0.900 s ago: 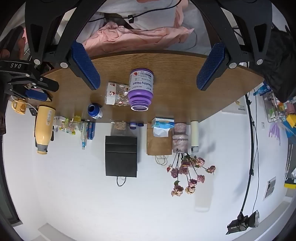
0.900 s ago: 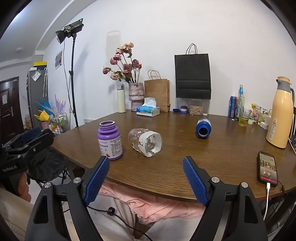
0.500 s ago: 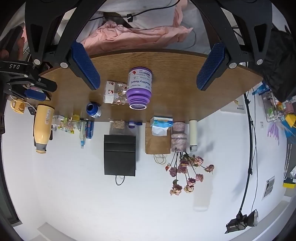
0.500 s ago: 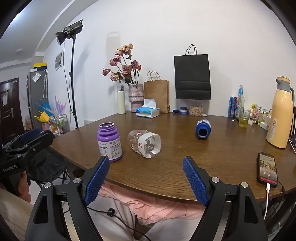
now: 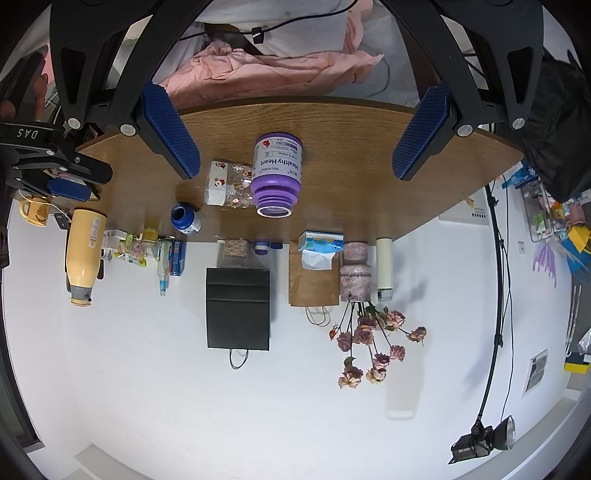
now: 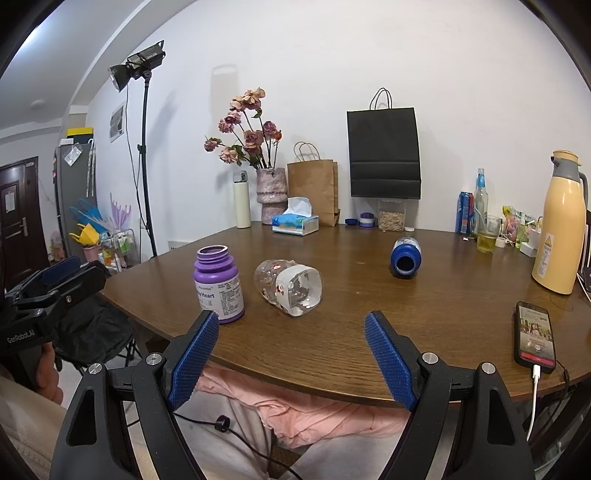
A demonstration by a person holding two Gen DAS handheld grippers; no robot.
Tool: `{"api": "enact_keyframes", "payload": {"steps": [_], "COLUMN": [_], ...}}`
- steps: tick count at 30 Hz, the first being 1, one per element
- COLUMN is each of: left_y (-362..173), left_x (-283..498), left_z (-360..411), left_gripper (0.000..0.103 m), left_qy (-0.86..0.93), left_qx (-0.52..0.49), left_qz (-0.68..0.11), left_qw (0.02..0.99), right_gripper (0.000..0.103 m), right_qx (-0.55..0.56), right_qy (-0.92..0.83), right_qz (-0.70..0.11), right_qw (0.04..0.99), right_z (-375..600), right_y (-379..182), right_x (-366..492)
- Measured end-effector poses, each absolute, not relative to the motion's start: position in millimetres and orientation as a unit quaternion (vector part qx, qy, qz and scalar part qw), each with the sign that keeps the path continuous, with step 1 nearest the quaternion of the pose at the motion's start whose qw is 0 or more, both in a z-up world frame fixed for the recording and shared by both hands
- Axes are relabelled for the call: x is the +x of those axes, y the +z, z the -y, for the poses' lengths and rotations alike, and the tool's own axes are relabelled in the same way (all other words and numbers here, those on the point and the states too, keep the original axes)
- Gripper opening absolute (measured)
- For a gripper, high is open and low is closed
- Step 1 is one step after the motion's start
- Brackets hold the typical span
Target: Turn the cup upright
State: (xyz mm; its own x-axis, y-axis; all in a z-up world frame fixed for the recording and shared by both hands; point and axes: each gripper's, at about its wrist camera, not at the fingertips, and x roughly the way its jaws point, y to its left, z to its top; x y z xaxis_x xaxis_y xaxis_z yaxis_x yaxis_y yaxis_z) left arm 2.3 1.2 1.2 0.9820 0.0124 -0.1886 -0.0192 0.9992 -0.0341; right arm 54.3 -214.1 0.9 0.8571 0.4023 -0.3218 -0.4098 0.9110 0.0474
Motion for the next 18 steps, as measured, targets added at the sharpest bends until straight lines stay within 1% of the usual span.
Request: {"api": "enact_keyframes", "payload": {"steps": [18], "left_y": [0.6], "left_x": [1.5], "left_z": [-0.2], "left_gripper": [0.103], "left_qy": [0.01], "left_qx": [-0.017], "left_qz": [-0.092], "left_qw": [0.996], "right_gripper": [0.086], "right_qx": [-0.009], "right_qy": [0.211], "right_qz": [-0.165], "right_qw": [0.964], "right_z": [214.4], "right_y": [1.0], "right_x": [53.6]}}
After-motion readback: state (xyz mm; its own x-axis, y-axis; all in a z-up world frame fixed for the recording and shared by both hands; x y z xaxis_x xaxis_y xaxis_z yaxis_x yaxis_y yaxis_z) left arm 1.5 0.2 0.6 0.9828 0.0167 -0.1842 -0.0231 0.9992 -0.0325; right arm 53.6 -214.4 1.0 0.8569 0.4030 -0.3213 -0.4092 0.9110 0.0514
